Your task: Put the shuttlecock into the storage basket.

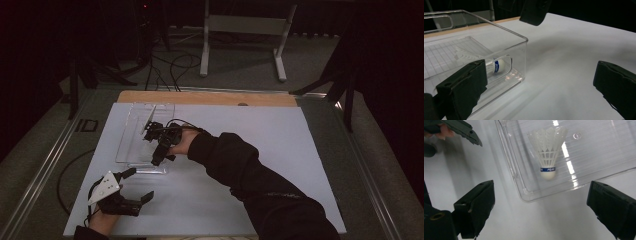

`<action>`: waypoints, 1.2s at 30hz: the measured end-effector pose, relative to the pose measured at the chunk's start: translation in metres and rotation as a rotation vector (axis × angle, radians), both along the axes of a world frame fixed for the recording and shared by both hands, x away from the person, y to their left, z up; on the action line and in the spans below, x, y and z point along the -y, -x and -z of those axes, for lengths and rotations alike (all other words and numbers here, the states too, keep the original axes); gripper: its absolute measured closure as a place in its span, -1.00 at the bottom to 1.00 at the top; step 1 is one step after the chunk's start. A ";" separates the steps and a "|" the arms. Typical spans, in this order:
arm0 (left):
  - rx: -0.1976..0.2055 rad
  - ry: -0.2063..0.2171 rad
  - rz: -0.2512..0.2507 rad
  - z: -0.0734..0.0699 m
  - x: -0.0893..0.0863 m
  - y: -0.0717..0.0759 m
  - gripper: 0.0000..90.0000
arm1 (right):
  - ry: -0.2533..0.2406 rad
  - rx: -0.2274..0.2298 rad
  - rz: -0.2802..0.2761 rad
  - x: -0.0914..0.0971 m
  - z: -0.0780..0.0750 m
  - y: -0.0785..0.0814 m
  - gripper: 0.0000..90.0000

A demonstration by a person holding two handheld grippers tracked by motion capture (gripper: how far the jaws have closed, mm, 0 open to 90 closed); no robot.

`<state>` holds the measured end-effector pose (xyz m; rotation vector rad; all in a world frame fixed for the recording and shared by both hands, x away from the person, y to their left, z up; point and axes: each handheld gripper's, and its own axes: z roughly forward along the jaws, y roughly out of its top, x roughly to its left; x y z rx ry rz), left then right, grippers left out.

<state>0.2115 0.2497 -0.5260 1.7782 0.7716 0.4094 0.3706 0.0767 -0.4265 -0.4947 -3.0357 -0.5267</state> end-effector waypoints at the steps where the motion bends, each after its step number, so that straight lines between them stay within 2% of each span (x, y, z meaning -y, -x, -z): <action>1: 0.000 -0.001 0.001 0.000 0.000 0.000 -1.00 | -0.004 0.004 0.003 0.001 -0.001 0.001 -0.81; 11: -0.003 -0.006 0.003 0.000 0.001 0.000 -1.00 | -0.024 0.052 0.010 0.013 -0.002 0.001 -0.81; 15: -0.003 -0.007 0.004 0.000 0.001 0.000 -1.00 | -0.031 0.040 0.016 0.016 -0.001 0.002 -0.81; 21: -0.004 -0.006 0.004 0.000 0.001 0.000 -1.00 | -0.031 0.069 0.007 0.024 0.000 0.003 -0.82; 26: -0.006 -0.007 0.005 0.000 0.002 0.000 -1.00 | -0.038 0.073 0.012 0.031 0.001 0.005 -0.81; 28: -0.007 -0.009 0.006 0.000 0.002 0.000 -1.00 | -0.050 0.070 0.019 0.041 0.004 0.005 -0.81; 30: -0.006 -0.012 0.005 0.000 0.002 0.000 -1.00 | -0.059 0.046 0.025 0.046 0.005 0.005 -0.81; 36: -0.007 -0.018 0.004 0.000 0.002 0.000 -1.00 | -0.084 0.069 0.024 0.065 0.011 0.005 -0.81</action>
